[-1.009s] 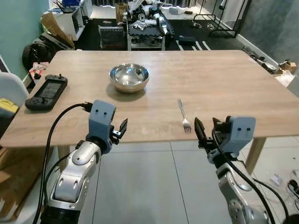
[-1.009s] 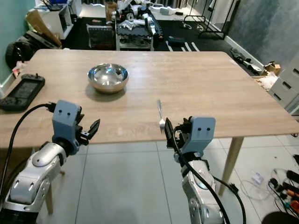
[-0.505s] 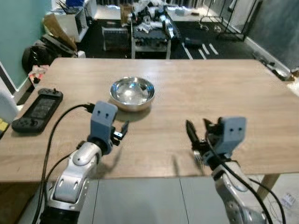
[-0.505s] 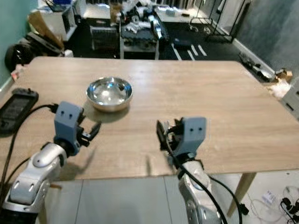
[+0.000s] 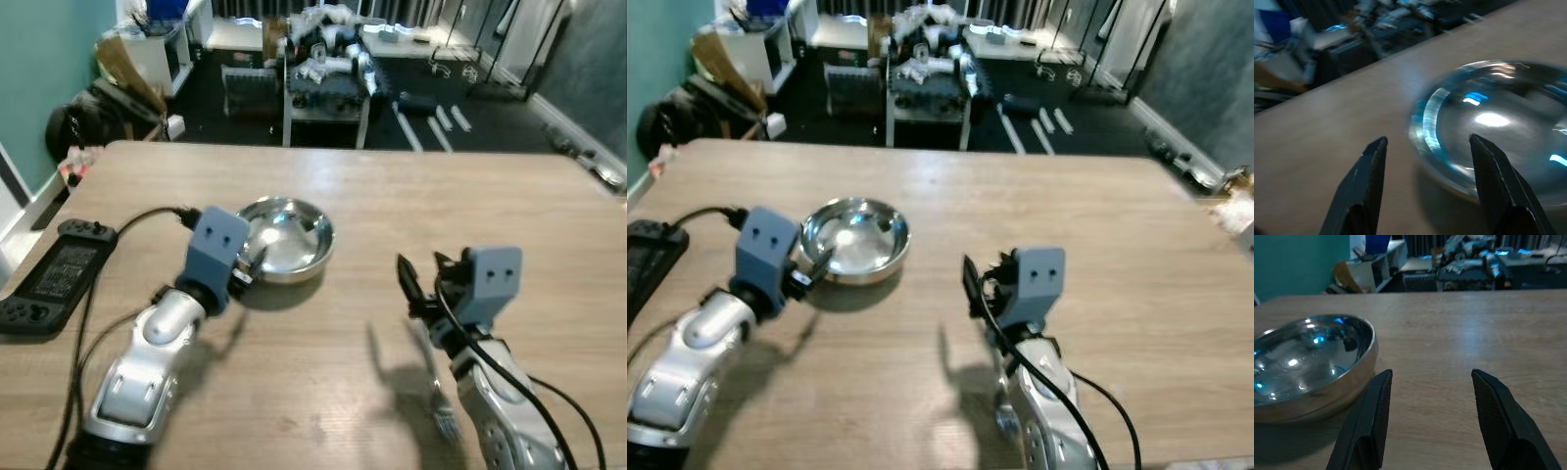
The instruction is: Setting the table
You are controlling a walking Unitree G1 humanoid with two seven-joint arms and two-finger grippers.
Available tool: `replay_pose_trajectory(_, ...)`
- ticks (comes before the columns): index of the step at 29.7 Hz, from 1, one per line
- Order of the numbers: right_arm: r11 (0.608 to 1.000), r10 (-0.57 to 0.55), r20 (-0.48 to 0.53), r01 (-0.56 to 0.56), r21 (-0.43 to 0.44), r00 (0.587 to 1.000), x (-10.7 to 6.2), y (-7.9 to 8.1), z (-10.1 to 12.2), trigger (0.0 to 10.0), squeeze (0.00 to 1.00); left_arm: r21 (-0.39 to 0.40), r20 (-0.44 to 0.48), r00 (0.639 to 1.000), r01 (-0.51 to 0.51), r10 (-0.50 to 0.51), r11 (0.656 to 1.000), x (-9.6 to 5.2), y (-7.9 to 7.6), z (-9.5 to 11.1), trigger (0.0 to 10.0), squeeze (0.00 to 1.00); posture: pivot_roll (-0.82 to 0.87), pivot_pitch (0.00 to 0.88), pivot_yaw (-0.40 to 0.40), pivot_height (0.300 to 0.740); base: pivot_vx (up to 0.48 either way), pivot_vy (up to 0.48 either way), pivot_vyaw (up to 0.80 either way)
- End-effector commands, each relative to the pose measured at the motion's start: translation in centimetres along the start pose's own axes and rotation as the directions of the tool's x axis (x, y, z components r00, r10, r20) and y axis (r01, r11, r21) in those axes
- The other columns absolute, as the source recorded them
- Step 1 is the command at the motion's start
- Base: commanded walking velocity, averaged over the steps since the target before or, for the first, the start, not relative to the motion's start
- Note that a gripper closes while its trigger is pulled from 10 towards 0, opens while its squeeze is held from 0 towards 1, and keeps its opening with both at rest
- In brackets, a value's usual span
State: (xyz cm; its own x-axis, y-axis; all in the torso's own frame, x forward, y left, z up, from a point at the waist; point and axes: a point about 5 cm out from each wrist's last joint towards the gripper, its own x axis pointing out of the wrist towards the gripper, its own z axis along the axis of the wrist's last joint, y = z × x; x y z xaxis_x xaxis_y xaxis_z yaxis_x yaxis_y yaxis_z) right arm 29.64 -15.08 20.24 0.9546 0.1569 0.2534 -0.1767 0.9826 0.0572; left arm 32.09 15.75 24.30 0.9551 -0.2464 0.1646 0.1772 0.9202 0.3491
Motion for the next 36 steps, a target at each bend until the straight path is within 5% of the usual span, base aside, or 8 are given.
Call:
replay_pose_trajectory(1, 1.000, -0.023, -0.017, 0.023, -0.002, 1.000, -0.4, -0.7, -0.3, 10.0, 0.00, -0.005, -0.019, 1.000, -0.007, 0.007, 1.000, 0.0, 0.1, 0.0, 10.0, 0.02, 0.07, 0.143, 0.060, 0.740, 0.000, 0.000, 0.00)
replay_pose_trajectory(2, 1.000, -0.023, -0.018, 0.023, -0.002, 1.000, -0.4, -0.7, -0.3, 10.0, 0.00, -0.016, -0.028, 0.999, -0.023, 0.023, 1.000, 0.1, 0.6, -0.1, 10.0, 0.09, 0.07, 0.142, 0.059, 0.740, 0.000, 0.000, 0.00)
replay_pose_trajectory(3, 1.000, -0.023, -0.017, 0.023, -0.002, 1.000, -0.4, -0.7, -0.3, 10.0, 0.00, -0.061, -0.047, 0.997, -0.060, 0.057, 0.996, 0.4, 1.6, -0.3, 10.0, 1.00, 0.07, 0.141, 0.058, 0.740, 0.000, 0.000, 0.00)
replay_pose_trajectory(14, 1.000, -0.017, -0.003, 0.017, 0.007, 1.000, -0.3, -0.6, 0.1, 10.0, 0.00, -0.231, -0.158, 0.984, -0.123, 0.087, 0.965, 2.6, 4.6, -1.6, 10.0, 1.00, 0.06, 0.151, 0.047, 0.740, 0.000, 0.000, 0.00)
replay_pose_trajectory(15, 1.000, -0.018, 0.002, 0.018, 0.013, 1.000, -0.3, -0.6, 0.2, 10.0, 0.00, -0.255, -0.186, 0.980, -0.118, 0.071, 0.960, 3.1, 5.0, -1.8, 10.0, 0.00, 0.06, 0.154, 0.046, 0.740, 0.000, 0.000, 0.00)
replay_pose_trajectory(26, 0.999, -0.029, 0.024, 0.028, 0.025, 0.999, -0.7, -0.7, 1.0, 10.0, 0.00, -0.363, -0.206, 0.978, -0.049, -0.028, 0.931, 4.9, 5.7, -1.7, 10.0, 0.00, 0.03, 0.183, 0.057, 0.740, 0.000, 0.000, 0.00)
replay_pose_trajectory(32, 0.999, -0.038, 0.014, 0.038, 0.024, 0.999, -1.2, -0.8, 0.9, 10.0, 0.00, -0.366, -0.164, 0.977, 0.065, -0.133, 0.928, 5.6, 4.9, -1.5, 10.0, 0.00, 0.03, 0.194, 0.057, 0.740, 0.000, 0.000, 0.00)
replay_pose_trajectory(36, 0.999, -0.036, 0.011, 0.036, 0.024, 0.999, -1.2, -0.8, 0.8, 10.0, 0.00, -0.302, -0.107, 0.968, 0.185, -0.226, 0.935, 6.0, 3.5, -0.8, 10.0, 0.00, 0.02, 0.199, 0.056, 0.740, 0.000, 0.000, 0.00)
